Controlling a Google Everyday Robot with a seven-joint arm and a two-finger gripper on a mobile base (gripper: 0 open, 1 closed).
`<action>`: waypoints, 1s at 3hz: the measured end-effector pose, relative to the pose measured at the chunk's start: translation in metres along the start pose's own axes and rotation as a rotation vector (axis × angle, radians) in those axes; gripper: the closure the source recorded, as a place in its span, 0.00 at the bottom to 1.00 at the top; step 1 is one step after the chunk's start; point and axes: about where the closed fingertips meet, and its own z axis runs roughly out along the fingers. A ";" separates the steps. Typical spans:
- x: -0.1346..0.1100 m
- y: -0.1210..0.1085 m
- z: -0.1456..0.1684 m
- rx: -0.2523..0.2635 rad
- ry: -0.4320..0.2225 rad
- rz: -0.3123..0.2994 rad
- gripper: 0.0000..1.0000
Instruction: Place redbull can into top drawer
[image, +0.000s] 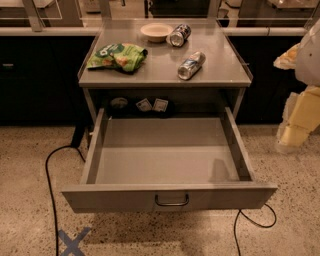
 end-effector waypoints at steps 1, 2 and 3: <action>0.000 0.000 0.000 0.000 0.000 0.000 0.00; -0.015 -0.027 0.014 0.028 -0.014 -0.043 0.00; -0.027 -0.080 0.037 0.055 -0.017 -0.101 0.00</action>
Offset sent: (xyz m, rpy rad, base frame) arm 0.0797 0.0191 -0.0129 -0.0147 -0.0718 0.0923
